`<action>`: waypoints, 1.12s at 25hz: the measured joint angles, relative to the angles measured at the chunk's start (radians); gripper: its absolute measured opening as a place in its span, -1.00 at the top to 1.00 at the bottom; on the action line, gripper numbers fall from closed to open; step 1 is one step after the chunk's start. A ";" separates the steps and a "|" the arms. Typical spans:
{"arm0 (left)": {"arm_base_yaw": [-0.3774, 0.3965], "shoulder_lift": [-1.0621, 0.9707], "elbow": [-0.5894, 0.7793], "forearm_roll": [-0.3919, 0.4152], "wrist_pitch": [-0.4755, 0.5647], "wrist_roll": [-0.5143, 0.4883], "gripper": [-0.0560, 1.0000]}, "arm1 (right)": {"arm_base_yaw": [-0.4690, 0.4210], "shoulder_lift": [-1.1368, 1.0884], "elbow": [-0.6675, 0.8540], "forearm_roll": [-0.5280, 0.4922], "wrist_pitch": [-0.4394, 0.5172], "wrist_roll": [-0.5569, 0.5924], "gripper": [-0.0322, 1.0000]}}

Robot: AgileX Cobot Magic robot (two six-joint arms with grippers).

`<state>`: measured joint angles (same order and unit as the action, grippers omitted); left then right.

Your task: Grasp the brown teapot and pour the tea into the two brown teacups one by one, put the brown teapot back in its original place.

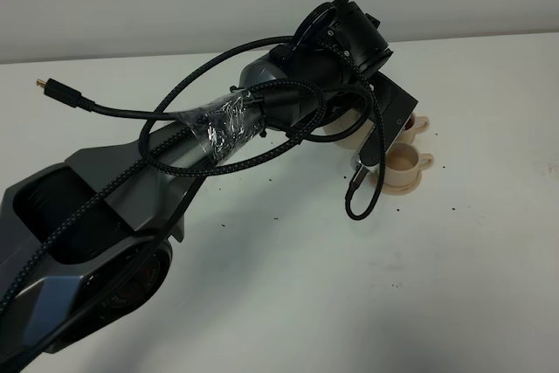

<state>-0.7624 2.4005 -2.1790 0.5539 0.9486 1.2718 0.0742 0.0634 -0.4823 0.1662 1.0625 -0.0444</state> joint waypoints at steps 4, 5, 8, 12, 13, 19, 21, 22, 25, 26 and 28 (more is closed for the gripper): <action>-0.006 0.000 0.000 0.018 0.000 0.002 0.67 | 0.000 0.000 0.000 0.000 0.000 0.000 0.26; -0.010 0.000 0.000 0.025 -0.001 0.002 0.67 | 0.000 0.000 0.000 0.000 0.000 0.000 0.26; -0.019 0.000 0.000 0.047 -0.010 0.004 0.67 | 0.000 0.000 0.000 0.000 0.000 0.000 0.26; -0.020 0.000 0.000 0.050 -0.018 0.042 0.67 | 0.000 0.000 0.000 0.000 0.000 0.000 0.26; -0.020 0.000 0.000 0.050 -0.018 0.058 0.67 | 0.000 0.000 0.000 0.000 0.000 0.000 0.26; -0.020 0.000 0.000 0.050 -0.023 0.100 0.67 | 0.000 0.000 0.000 0.000 0.000 0.000 0.26; -0.020 0.000 0.000 0.050 -0.028 0.108 0.67 | 0.000 0.000 0.000 0.000 0.000 0.000 0.26; -0.020 0.000 0.000 0.050 -0.030 0.115 0.67 | 0.000 0.000 0.000 0.000 0.000 0.000 0.26; -0.020 0.000 0.000 0.050 -0.033 0.129 0.67 | 0.000 0.000 0.000 0.000 0.000 0.000 0.26; -0.020 0.000 0.000 0.050 -0.036 0.131 0.67 | 0.000 0.000 0.000 0.000 0.000 0.000 0.26; -0.020 0.000 0.000 0.050 -0.046 0.139 0.67 | 0.000 0.000 0.000 0.000 0.000 0.000 0.26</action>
<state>-0.7820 2.4005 -2.1790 0.6043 0.9030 1.4109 0.0742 0.0634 -0.4823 0.1662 1.0625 -0.0444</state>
